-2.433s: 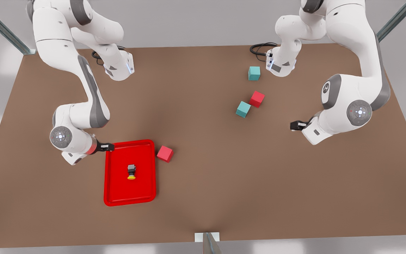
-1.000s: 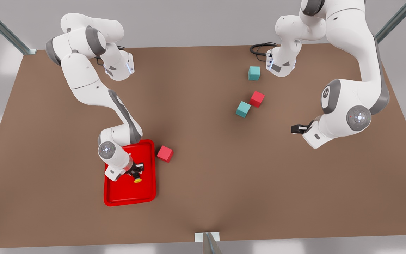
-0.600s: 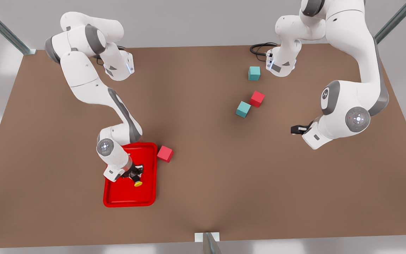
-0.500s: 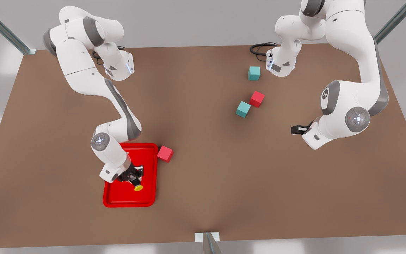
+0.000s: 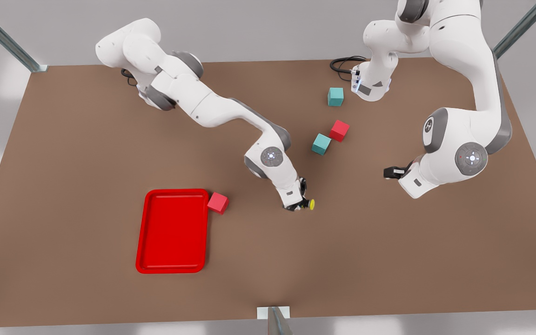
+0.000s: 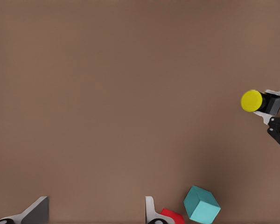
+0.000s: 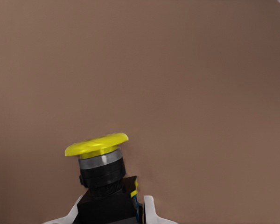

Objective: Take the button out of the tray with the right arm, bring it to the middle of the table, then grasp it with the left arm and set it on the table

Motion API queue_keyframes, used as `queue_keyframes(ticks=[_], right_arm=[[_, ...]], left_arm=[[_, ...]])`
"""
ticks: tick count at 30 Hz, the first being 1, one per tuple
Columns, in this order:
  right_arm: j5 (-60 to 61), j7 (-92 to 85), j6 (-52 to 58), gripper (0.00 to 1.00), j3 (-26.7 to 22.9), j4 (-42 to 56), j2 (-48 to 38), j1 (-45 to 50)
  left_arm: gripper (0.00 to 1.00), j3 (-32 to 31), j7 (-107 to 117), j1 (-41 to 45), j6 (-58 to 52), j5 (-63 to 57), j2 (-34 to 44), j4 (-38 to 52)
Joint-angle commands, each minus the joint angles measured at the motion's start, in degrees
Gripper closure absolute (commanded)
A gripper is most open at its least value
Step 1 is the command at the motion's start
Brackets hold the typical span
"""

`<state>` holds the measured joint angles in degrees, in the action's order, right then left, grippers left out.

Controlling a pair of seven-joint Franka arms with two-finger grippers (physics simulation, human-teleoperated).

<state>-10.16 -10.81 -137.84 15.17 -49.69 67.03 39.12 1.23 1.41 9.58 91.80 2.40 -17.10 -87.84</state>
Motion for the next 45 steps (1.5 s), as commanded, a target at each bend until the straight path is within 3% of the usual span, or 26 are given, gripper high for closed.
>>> queue_keyframes(ticks=[1, 2, 3, 4, 7, 10, 12, 13, 15, 16, 18, 20, 24, 29, 45], right_arm=[[-2.4, -14.6, -5.5, 0.66, -0.4, 0.6, 1.2, 0.7], [-2.5, -14.2, -5.6, 0.5, -0.6, 0.7, 1.8, 1.8], [-2.5, -14.1, -5.6, 0.2, -0.7, 1.5, 2.3, 2.0], [-2.4, -14.2, -5.7, 0.0, -0.8, 1.6, 2.4, 2.0], [-2.1, -13.1, -5.4, 0.0, -0.8, 1.8, 2.3, 1.9], [-1.5, -3.4, 3.0, 0.0, -0.8, 0.5, -5.6, 1.0], [-2.0, 26.1, 23.6, 0.0, -10.2, -13.0, -27.5, 0.4], [-1.7, 28.2, 26.2, 0.0, -13.1, -22.5, -37.5, -3.3], [-1.1, 28.3, 31.1, 0.0, -13.0, -41.2, -55.9, -14.1], [4.2, 27.2, 37.8, 0.0, -13.4, -44.8, -61.8, -20.5], [4.9, 19.1, 46.4, 0.0, -13.5, -42.0, -61.9, -28.8], [7.8, 18.7, 50.3, 0.0, -13.4, -36.6, -56.0, -34.7], [7.7, 19.3, 44.8, 0.0, -13.4, -36.6, -54.5, -35.1], [7.8, 18.0, 42.7, 0.0, -13.4, -30.7, -49.9, -35.9], [8.4, 17.3, 44.2, 0.0, -13.2, -30.8, -49.3, -36.8]], left_arm=[[0.0, 0.0, 0.3, 0.0, 0.6, 0.0, 0.1, 0.0], [0.0, 0.1, 2.7, 0.0, 0.8, 0.0, 0.1, 0.2], [0.0, 0.1, 9.0, 0.0, 0.9, -0.4, 0.1, 1.8], [0.0, 0.0, 12.4, 0.0, 1.1, -0.5, 0.0, 2.4], [0.0, -0.7, 50.6, 0.1, 6.5, 1.4, -3.5, 2.8], [0.0, -0.4, 55.1, 0.3, 9.4, 3.5, -6.2, 2.8], [0.0, -0.6, 72.0, 0.6, 11.5, 3.4, -9.3, 4.6], [0.0, -0.5, 79.5, 2.4, 11.6, 3.0, -11.3, 6.7], [0.0, -0.4, 94.9, 6.3, 11.6, -1.2, -14.8, 10.2], [0.0, -0.4, 104.9, 8.9, 11.6, -1.5, -14.9, 10.5], [0.0, -0.4, 113.6, 12.9, 11.6, -1.7, -15.5, 11.2], [0.0, -0.4, 122.7, 17.1, 11.8, -4.6, -18.1, 11.5], [0.0, -0.8, 126.2, 18.8, 24.1, -3.7, -24.6, 11.5], [0.0, -0.7, 125.9, 21.4, 25.9, -4.2, -28.1, 11.6], [0.0, -0.7, 114.2, 24.7, 38.5, -7.9, -27.8, 0.5]])
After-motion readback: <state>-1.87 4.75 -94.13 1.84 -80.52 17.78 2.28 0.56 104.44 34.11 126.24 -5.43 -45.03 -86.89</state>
